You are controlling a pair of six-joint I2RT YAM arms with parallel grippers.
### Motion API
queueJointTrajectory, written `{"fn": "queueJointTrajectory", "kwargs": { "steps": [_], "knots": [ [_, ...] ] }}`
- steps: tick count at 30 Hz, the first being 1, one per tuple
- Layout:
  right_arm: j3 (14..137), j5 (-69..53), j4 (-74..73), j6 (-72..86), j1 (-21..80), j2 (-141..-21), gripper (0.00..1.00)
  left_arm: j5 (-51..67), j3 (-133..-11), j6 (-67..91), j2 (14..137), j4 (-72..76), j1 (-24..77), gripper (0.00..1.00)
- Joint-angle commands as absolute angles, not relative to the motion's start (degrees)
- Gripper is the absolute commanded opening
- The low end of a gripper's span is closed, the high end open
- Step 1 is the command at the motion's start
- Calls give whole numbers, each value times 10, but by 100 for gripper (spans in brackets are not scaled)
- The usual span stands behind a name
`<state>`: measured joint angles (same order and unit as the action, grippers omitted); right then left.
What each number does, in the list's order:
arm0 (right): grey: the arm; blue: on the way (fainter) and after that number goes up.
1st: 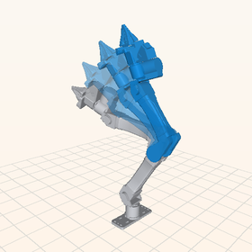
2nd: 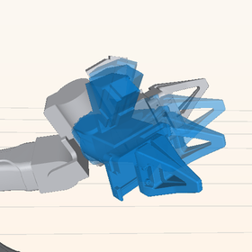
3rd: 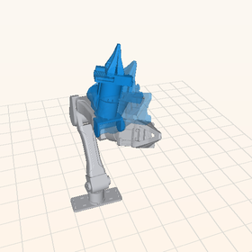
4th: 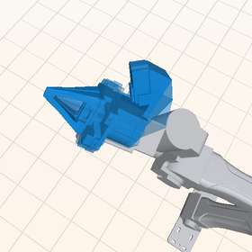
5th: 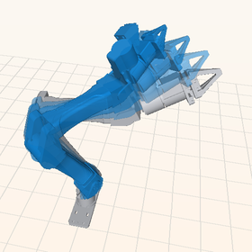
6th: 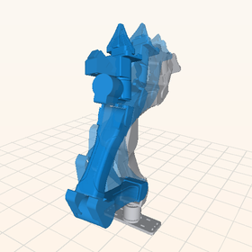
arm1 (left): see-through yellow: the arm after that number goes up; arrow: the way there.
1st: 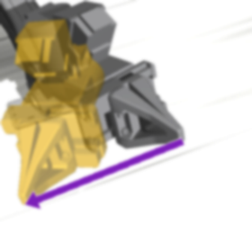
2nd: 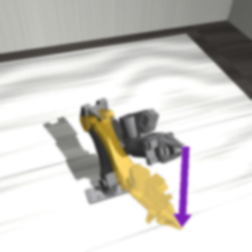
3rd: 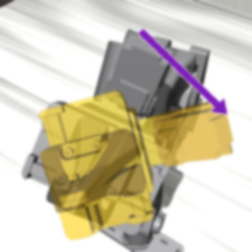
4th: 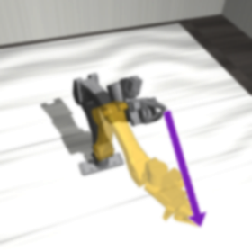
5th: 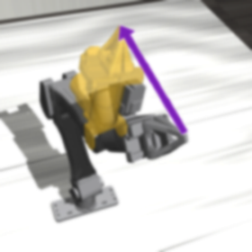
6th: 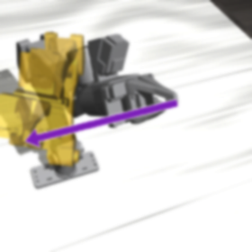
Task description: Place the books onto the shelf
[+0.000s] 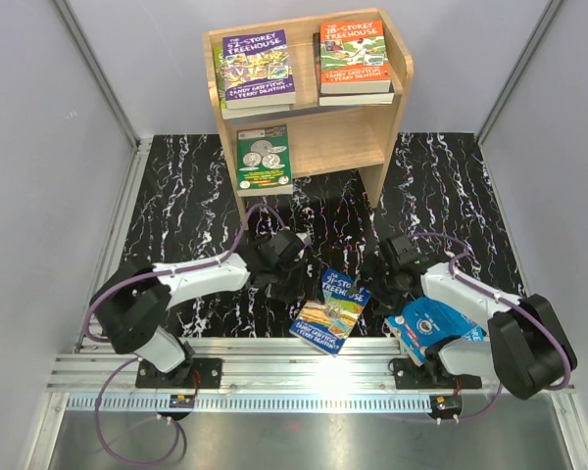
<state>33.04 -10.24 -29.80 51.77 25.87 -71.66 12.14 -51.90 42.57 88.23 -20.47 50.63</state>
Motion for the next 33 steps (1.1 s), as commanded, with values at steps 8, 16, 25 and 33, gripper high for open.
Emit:
{"fn": "queueJointTrajectory", "kwargs": {
  "steps": [8,16,25,33],
  "knots": [
    [307,-142,-207,567,301,-793,96,214,-456,474,943,-70,510,97],
    [321,-156,-168,577,334,-807,32,260,-445,503,962,-25,524,96],
    [393,-99,-372,547,337,-620,0,250,-483,486,881,-97,521,96],
    [541,-104,-481,538,336,-555,0,279,-498,467,704,-139,442,99]
  ]
}}
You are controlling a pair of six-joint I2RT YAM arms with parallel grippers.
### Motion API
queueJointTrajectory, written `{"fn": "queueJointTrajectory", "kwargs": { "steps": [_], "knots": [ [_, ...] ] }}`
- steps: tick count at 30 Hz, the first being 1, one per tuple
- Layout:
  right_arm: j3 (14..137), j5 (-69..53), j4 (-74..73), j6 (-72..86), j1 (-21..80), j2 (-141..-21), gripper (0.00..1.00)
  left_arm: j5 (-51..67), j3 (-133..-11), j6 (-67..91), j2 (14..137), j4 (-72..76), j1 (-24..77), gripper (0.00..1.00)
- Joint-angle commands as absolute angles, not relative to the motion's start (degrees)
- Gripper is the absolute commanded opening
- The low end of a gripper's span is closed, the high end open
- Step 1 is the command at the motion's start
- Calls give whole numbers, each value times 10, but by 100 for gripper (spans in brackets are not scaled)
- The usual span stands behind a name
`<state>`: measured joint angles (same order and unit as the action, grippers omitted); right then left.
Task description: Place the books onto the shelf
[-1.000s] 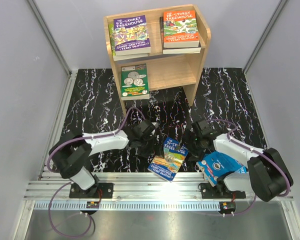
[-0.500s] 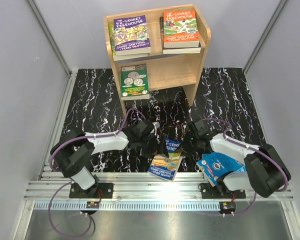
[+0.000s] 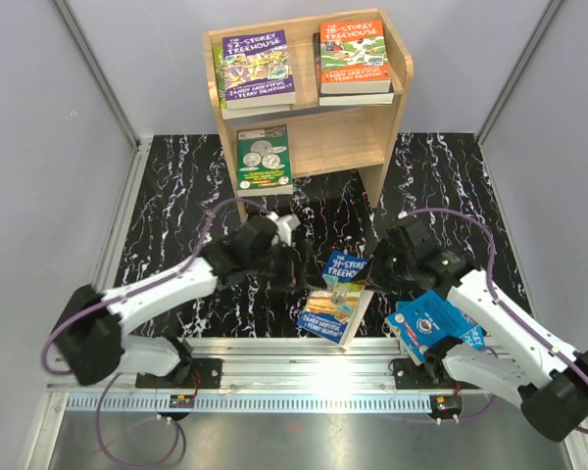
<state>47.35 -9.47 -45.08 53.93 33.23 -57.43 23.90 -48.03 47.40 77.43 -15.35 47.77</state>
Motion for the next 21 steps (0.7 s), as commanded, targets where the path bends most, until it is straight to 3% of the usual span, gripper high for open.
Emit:
{"fn": "queueJointTrajectory", "kwargs": {
  "steps": [1,10,16,17,18,20,21],
  "knots": [
    [565,-110,-484,537,336,-556,0,291,-493,468,693,-129,433,99],
    [563,-243,-365,590,336,-503,0,376,-500,453,676,-86,403,98],
    [505,-291,-230,663,336,-469,0,402,-493,468,672,-52,403,88],
    [501,-292,-221,668,336,-466,0,408,-491,472,670,-49,403,81],
    [497,-294,-212,672,336,-466,0,415,-490,478,665,-33,403,61],
    [495,-297,-214,670,335,-469,0,420,-490,493,662,-22,403,35],
    [497,-296,-223,664,336,-471,0,418,-495,494,659,-29,403,8]
  ]
}}
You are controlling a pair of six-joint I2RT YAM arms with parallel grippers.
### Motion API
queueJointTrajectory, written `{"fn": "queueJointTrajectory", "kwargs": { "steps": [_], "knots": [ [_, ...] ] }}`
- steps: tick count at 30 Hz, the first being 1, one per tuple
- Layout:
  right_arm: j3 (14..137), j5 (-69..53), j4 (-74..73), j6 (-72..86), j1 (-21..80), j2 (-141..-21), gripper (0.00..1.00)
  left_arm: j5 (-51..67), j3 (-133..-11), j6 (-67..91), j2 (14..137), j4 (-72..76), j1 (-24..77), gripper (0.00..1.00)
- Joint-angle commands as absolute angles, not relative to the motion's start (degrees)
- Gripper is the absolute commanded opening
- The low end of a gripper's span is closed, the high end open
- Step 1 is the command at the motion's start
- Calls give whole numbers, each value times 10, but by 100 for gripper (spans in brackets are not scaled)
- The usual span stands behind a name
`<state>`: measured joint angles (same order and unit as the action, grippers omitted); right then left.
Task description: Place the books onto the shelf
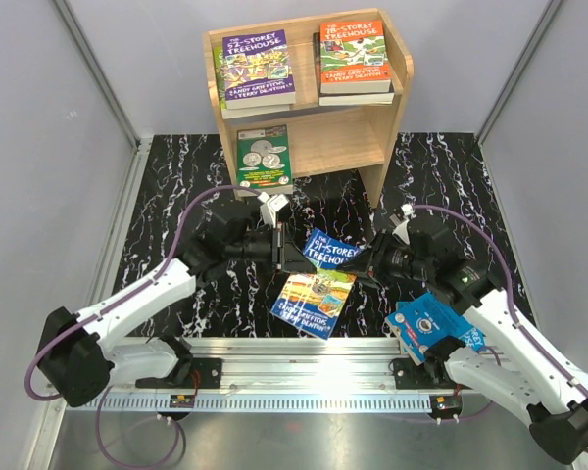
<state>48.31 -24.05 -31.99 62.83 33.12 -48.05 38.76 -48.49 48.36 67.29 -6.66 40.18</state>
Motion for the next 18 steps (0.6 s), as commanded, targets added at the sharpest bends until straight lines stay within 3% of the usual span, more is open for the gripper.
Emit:
{"fn": "queueJointTrajectory", "kwargs": {
  "steps": [1,2,3,5,6,9,12,18],
  "knots": [
    [501,-294,-228,659,336,-471,0,415,-501,494,658,-39,403,0],
    [505,-291,-237,655,336,-472,1,410,-516,488,658,-51,403,0],
    [511,-287,-263,642,336,-472,15,405,-524,483,656,-75,403,0],
    [542,-260,-304,620,336,-475,90,401,-551,471,652,-105,403,0],
    [574,-245,-367,592,336,-477,100,398,-561,468,650,-117,402,0],
    [645,-172,-515,529,336,-494,100,392,-603,466,646,-148,396,0],
    [650,-126,-570,510,335,-488,100,387,-634,482,638,-150,388,0],
    [539,-221,-386,593,335,-443,100,399,-664,584,639,-55,375,0]
  ]
}}
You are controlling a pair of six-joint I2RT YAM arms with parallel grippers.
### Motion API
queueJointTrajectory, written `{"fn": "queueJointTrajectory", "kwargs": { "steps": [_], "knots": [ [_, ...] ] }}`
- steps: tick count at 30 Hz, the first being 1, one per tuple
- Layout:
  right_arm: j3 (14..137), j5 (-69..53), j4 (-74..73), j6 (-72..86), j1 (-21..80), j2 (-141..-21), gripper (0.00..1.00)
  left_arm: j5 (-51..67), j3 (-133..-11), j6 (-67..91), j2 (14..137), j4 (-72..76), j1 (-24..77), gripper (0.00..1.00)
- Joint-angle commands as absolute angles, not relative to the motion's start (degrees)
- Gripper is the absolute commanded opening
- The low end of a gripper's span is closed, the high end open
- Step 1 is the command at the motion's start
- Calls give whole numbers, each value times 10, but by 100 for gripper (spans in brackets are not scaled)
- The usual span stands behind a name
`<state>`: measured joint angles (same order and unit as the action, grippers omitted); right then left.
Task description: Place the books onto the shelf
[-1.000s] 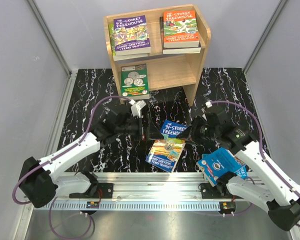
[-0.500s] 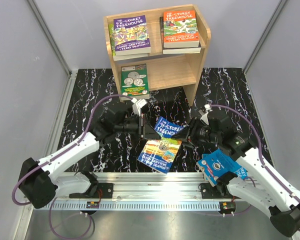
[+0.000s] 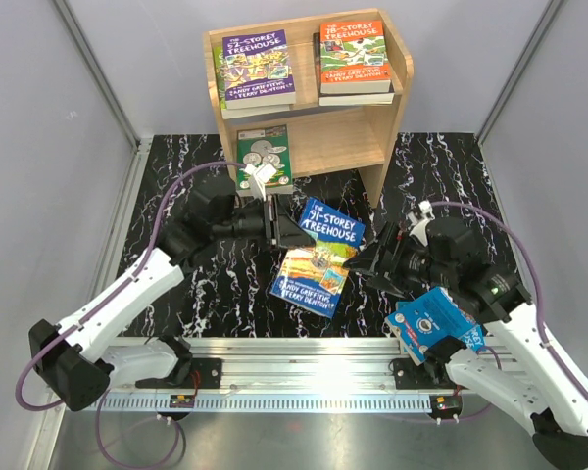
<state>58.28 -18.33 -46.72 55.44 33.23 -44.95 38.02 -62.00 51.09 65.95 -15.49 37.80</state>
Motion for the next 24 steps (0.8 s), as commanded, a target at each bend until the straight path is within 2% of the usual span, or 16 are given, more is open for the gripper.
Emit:
{"fn": "queueJointTrajectory", "kwargs": {
  "steps": [1,4,11,17,24],
  "knots": [
    [531,-227,-364,603,336,-439,100,401,-672,599,640,-40,375,0],
    [514,-226,-291,631,336,-434,100,402,-674,659,642,26,374,0],
    [547,-303,-122,669,336,-515,100,404,-607,818,654,241,368,0],
    [557,-337,-27,701,336,-515,100,400,-566,896,650,344,347,0],
    [555,-326,-59,694,336,-476,100,408,-559,930,646,379,316,0]
  ]
}}
